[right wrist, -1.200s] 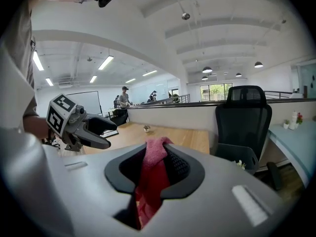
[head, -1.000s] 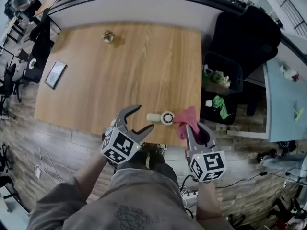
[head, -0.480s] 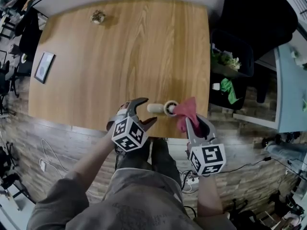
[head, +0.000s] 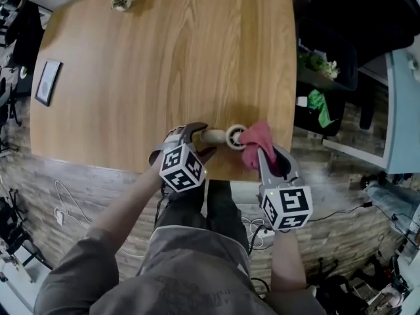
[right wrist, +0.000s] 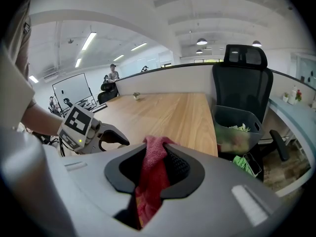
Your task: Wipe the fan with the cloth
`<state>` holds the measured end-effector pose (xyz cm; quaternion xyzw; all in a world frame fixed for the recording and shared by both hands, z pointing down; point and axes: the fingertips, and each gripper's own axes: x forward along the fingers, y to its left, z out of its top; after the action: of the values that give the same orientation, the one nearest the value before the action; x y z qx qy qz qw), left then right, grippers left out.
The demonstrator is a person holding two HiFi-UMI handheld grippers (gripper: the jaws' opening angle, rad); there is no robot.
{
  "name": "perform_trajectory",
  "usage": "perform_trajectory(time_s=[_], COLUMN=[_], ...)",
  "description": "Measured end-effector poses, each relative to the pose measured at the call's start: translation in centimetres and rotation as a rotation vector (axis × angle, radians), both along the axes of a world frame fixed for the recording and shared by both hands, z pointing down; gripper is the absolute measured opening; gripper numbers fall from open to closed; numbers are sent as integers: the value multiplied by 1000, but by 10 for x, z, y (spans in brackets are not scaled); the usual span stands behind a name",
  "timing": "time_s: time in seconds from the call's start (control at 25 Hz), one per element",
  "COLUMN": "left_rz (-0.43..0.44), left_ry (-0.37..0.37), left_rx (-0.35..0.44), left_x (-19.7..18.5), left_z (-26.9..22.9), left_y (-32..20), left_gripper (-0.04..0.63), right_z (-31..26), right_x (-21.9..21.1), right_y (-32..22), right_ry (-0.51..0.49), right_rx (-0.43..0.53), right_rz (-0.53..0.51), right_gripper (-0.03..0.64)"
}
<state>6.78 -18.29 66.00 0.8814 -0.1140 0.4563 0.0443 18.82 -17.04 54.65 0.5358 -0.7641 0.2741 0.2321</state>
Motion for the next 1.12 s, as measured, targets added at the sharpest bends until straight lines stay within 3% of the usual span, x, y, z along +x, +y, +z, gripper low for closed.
perform_trajectory(time_s=[0.12, 0.48, 0.72, 0.92, 1.12], left_rz=[-14, -14, -24, -31, -14], left_ry=[6, 42, 62, 78, 82], left_rx=[2, -1, -14, -37, -42], left_x=[1, 2, 2, 2, 0], left_z=[5, 7, 8, 8, 8], left_y=[-2, -1, 1, 1, 2], left_gripper=[218, 213, 212, 204, 201], right_z=[9, 42, 53, 50, 68], right_x=[-1, -21, -70, -119, -148], right_y=[-2, -14, -20, -21, -11], right_ry=[1, -12, -41, -165, -132], right_rx=[-14, -70, -127, -179, -259], right_rz=[7, -37, -175, -322, -445], right_gripper=[74, 74, 74, 74, 74])
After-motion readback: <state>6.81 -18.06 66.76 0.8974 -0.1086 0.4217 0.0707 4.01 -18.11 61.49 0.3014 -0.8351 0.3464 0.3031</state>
